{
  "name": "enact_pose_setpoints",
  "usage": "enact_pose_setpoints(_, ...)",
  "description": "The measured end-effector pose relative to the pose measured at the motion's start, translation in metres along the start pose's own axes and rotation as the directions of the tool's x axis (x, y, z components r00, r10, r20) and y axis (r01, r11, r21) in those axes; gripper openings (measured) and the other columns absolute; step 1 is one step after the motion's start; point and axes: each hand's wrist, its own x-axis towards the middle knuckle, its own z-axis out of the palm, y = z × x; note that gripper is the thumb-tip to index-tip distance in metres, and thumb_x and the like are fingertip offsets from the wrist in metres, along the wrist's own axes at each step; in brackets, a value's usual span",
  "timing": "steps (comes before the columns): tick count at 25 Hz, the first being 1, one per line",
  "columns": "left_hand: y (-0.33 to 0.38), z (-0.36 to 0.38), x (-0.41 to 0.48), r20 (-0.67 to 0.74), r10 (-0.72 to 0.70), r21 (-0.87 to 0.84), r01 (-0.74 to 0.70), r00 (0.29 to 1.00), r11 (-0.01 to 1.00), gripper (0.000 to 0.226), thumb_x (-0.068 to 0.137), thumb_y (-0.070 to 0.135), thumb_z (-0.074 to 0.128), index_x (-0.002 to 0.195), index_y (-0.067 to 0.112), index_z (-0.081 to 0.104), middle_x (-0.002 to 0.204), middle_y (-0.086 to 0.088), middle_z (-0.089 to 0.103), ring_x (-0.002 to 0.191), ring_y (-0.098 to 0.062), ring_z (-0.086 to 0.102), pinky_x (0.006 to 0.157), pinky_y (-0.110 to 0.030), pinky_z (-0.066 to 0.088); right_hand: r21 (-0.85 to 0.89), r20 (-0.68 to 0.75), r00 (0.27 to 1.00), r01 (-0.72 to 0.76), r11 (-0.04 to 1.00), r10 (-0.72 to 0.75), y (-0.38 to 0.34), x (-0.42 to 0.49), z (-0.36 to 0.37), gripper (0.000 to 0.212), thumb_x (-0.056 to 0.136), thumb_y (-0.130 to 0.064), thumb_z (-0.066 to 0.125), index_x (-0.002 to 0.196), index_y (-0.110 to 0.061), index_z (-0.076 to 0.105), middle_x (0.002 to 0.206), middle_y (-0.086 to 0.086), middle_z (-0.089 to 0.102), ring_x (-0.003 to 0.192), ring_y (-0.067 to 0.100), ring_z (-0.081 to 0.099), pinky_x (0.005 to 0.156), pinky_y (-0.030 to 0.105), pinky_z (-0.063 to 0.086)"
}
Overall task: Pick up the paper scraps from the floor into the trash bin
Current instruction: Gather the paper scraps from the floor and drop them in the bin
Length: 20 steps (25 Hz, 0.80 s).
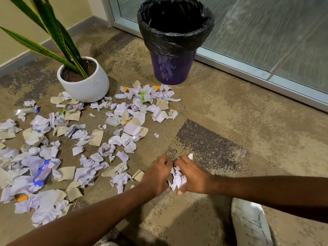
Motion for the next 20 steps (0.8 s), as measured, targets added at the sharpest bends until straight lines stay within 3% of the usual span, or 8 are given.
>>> enact_pose_setpoints(3,-0.009,0.006,0.002,-0.109,-0.037,-0.233,0.011,0.993,0.972,0.041,0.082,0.008,0.073,0.122,0.011,0.064,0.118,-0.008,0.059,0.1,-0.025,0.062,0.085,-0.035,0.054,0.039,-0.137,0.991,0.011,0.999,-0.006,-0.004,0.005,0.008,0.068,0.078,-0.041,0.091,0.13,-0.021,0.053,0.121,-0.007,0.045,0.099,0.013,0.051,0.081,0.029,0.048)
enact_pose_setpoints(5,-0.01,0.009,0.005,-0.17,-0.09,-0.35,0.025,0.981,0.936,0.03,0.08,0.018,0.073,0.109,0.009,0.072,0.105,-0.008,0.065,0.091,-0.023,0.063,0.079,-0.037,0.054,0.104,-0.178,0.984,0.012,0.995,0.007,-0.006,0.007,0.008,0.049,0.084,-0.03,0.085,0.124,-0.021,0.057,0.115,-0.007,0.047,0.095,0.013,0.053,0.077,0.029,0.048)
enact_pose_setpoints(7,-0.01,0.012,0.009,-0.201,-0.155,-0.444,0.051,0.967,0.895,0.028,0.079,0.03,0.07,0.099,0.012,0.076,0.095,-0.006,0.071,0.085,-0.02,0.064,0.073,-0.03,0.047,0.159,-0.207,0.978,0.014,0.987,0.019,-0.007,0.01,0.007,0.037,0.086,-0.021,0.082,0.117,-0.019,0.061,0.11,-0.005,0.052,0.091,0.013,0.056,0.073,0.03,0.051)
enact_pose_setpoints(11,-0.017,0.009,0.025,-0.061,-0.334,-0.625,0.225,0.941,0.748,0.018,0.073,0.022,0.081,0.09,0.021,0.077,0.079,0.006,0.076,0.073,-0.015,0.071,0.071,-0.033,0.058,0.248,-0.229,0.971,-0.005,0.969,0.063,-0.007,0.023,0.004,0.024,0.087,-0.009,0.08,0.107,-0.019,0.07,0.104,-0.004,0.062,0.086,0.011,0.062,0.071,0.029,0.056)
enact_pose_setpoints(15,-0.029,0.001,0.045,-0.004,-0.335,-0.704,0.236,0.942,0.67,0.025,0.068,0.029,0.091,0.089,0.027,0.077,0.076,0.008,0.079,0.071,-0.017,0.077,0.072,-0.044,0.065,0.333,-0.238,0.963,-0.036,0.942,0.122,-0.003,0.045,-0.015,0.019,0.087,-0.001,0.081,0.095,-0.016,0.074,0.09,-0.002,0.071,0.076,0.016,0.071,0.066,0.044,0.063)
enact_pose_setpoints(18,-0.039,-0.023,0.061,-0.009,-0.331,-0.816,0.184,0.944,0.548,0.026,0.07,0.024,0.092,0.093,0.027,0.079,0.084,0.0,0.081,0.079,-0.031,0.079,0.077,-0.058,0.065,0.376,-0.258,0.947,-0.083,0.923,0.19,-0.004,0.062,-0.048,0.018,0.09,-0.004,0.082,0.093,-0.018,0.071,0.085,0.001,0.072,0.066,0.017,0.07,0.054,0.039,0.062)
enact_pose_setpoints(20,-0.039,-0.053,0.072,-0.035,-0.352,-0.887,0.133,0.935,0.443,0.026,0.076,0.007,0.09,0.097,0.02,0.08,0.091,-0.01,0.081,0.086,-0.04,0.078,0.079,-0.061,0.064,0.382,-0.306,0.93,-0.074,0.921,0.201,-0.009,0.072,-0.079,0.022,0.092,-0.007,0.081,0.087,-0.022,0.066,0.084,0.002,0.068,0.064,0.016,0.065,0.05,0.032,0.056)
